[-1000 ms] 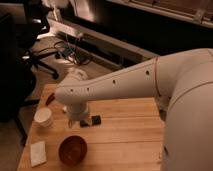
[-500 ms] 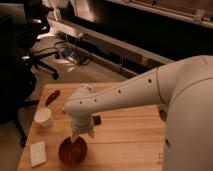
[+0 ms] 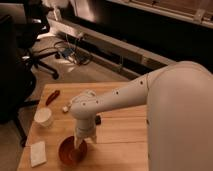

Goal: Drag the ceramic bowl in a circle

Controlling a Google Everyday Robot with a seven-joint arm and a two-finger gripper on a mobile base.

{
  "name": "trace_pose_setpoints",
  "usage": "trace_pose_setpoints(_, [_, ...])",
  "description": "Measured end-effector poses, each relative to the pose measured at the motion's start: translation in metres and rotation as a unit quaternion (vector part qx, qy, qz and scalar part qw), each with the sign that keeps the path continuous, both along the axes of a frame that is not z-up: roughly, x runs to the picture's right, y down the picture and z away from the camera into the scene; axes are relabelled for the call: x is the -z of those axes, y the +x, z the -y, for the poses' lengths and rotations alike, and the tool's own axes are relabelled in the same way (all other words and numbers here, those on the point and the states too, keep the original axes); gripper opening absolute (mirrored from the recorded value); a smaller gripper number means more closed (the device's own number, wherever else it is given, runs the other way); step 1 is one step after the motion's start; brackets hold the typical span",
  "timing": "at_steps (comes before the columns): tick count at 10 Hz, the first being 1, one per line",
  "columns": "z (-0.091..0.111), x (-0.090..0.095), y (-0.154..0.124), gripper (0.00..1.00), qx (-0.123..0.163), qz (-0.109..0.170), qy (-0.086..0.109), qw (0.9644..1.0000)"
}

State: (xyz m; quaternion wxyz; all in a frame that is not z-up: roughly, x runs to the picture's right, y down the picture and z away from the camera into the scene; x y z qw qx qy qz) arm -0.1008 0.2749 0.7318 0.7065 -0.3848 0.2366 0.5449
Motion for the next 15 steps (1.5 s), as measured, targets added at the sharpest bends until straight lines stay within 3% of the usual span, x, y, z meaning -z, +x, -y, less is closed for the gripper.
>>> trace_pose_setpoints(5, [0.010,-0.034,-0.021,0.05,0.017,0.007,-0.014,0.9997])
trace_pose_setpoints(6, [0.015,-0.040,-0.025,0.01,0.023,0.009,-0.012,0.9996])
trace_pose_setpoints(10, [0.054,-0.076,-0.023,0.00,0.062,0.002,0.007,0.9981])
trace_pose_setpoints(13, [0.079,-0.108,0.023,0.00,0.088,-0.047,0.013,0.9949])
trace_pose_setpoints(15, [0.086,-0.115,0.072,0.00,0.101,-0.099,0.008,0.9900])
